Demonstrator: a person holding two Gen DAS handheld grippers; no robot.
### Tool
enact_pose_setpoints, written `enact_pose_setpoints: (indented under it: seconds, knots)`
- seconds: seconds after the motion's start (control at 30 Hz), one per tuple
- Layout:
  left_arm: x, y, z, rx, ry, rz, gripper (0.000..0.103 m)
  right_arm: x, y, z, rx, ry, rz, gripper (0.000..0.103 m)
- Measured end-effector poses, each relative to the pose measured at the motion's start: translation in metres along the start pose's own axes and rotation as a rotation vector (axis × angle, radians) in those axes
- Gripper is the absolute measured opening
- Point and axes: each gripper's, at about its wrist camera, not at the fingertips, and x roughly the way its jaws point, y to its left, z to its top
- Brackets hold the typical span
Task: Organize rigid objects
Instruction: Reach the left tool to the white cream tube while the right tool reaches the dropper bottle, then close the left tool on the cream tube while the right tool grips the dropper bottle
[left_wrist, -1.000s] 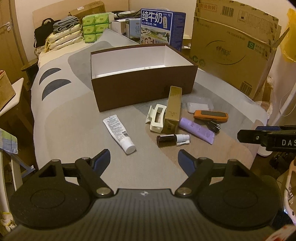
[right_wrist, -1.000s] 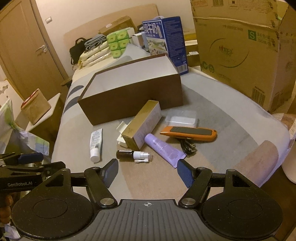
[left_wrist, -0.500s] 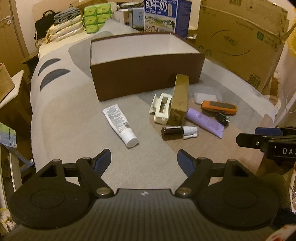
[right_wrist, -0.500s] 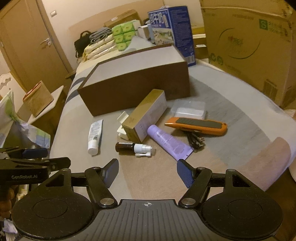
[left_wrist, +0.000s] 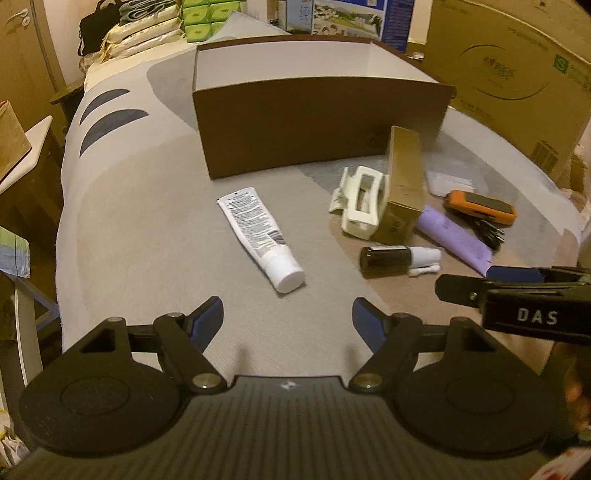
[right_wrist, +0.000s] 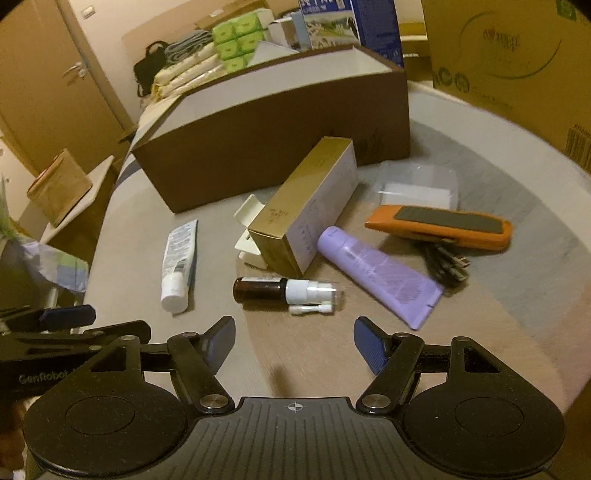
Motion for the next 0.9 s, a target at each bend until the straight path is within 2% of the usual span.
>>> enact_pose_setpoints:
  seconds: [0.07, 0.17, 0.6, 0.9]
  knots:
    - [0.006, 0.004, 0.002, -0.001, 0.001, -0.001, 0.074, 0.011, 0.004, 0.001, -0.007, -0.001, -0.024, 0.077]
    - [0.014, 0.01, 0.005, -0.001, 0.001, 0.003, 0.074, 0.022, 0.006, 0.003, 0.004, -0.011, -0.053, 0.082]
    - [0.04, 0.023, 0.014, -0.011, -0.005, -0.002, 0.074, 0.061, 0.02, 0.011, -0.001, 0.011, -0.101, 0.086]
    - [0.05, 0.024, 0.018, -0.014, 0.002, -0.009, 0.074, 0.076, 0.03, 0.012, -0.073, -0.004, -0.149, 0.088]
